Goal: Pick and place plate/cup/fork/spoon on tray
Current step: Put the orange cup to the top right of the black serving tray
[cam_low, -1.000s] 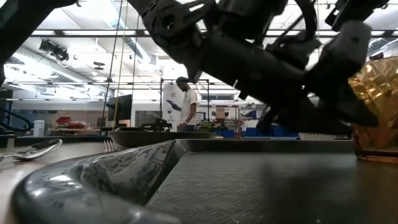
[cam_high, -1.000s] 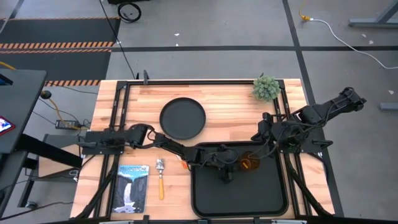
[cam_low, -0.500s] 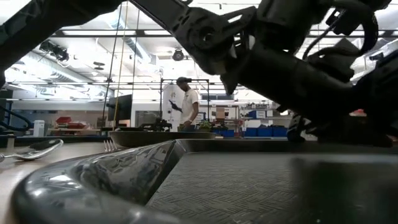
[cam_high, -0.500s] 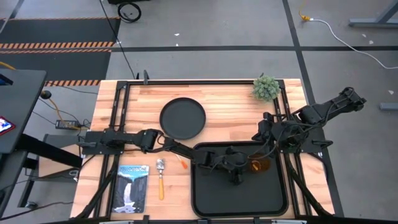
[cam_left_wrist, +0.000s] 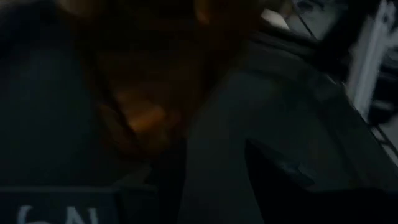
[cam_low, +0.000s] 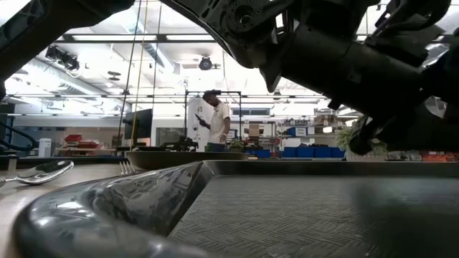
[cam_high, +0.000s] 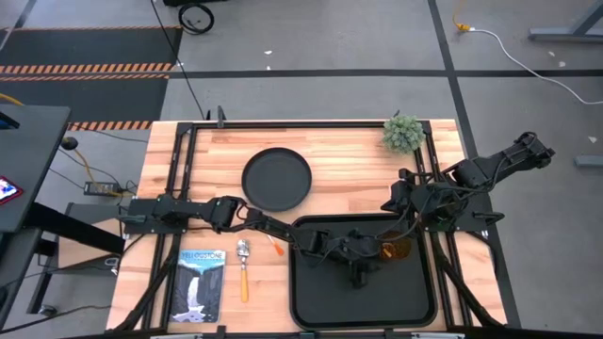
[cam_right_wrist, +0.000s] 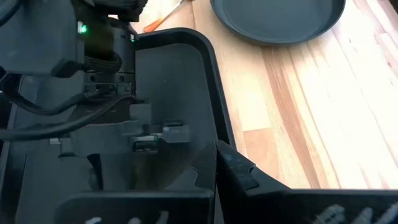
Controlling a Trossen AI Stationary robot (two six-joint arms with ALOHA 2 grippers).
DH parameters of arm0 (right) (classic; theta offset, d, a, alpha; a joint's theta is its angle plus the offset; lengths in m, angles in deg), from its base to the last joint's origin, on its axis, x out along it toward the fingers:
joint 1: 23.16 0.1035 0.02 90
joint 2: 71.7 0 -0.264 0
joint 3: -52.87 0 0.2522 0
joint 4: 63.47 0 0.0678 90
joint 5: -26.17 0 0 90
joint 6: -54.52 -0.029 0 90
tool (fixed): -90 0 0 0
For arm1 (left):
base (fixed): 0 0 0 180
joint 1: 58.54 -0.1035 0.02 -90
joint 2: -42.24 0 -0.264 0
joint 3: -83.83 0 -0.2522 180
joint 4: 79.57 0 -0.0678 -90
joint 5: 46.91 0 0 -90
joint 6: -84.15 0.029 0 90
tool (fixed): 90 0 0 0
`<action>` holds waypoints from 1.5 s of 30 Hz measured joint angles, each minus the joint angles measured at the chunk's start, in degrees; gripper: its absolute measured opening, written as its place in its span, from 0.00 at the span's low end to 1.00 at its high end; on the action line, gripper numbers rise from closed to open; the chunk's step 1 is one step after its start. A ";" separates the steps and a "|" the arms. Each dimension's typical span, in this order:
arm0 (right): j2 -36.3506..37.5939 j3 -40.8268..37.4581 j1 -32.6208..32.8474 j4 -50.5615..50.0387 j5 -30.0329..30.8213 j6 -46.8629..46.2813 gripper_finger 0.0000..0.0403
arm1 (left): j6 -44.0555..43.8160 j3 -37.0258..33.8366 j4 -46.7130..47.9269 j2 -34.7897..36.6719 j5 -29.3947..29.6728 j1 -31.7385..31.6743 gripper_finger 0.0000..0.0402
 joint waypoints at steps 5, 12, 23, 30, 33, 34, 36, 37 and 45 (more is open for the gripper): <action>0.22 0.00 0.00 -0.02 0.12 0.44 0.02 | 0.46 0.00 -4.95 -1.48 2.06 -1.17 0.43; 0.88 0.00 0.00 -0.09 0.12 0.88 0.02 | 0.70 -0.02 -5.68 -1.70 5.49 -3.58 0.43; 0.79 0.00 0.00 -0.33 -1.13 0.93 0.02 | 1.89 0.70 -6.20 -1.39 -6.91 -2.29 0.43; 0.79 0.00 -0.01 0.45 -0.95 -0.02 0.02 | 4.65 0.76 -14.02 -3.15 -0.26 -1.47 0.43; 0.80 0.00 0.00 0.46 -0.96 -0.03 0.02 | 4.47 0.82 -15.23 -4.01 1.21 -2.31 0.43; 0.84 0.00 0.00 0.48 -0.95 -0.02 0.02 | 4.29 0.76 -15.40 -4.24 1.47 -2.52 0.43; 0.82 0.00 0.00 0.50 -0.96 -0.02 0.02 | 4.22 0.70 -15.44 -4.32 2.55 -3.00 0.43; 0.82 0.00 -0.01 0.50 -0.96 -0.02 0.02 | 4.35 0.71 -15.36 -4.29 3.26 -3.24 0.43; 0.84 0.00 0.00 0.52 -0.94 -0.02 0.02 | 5.14 0.74 -15.01 -4.25 6.19 -5.06 0.43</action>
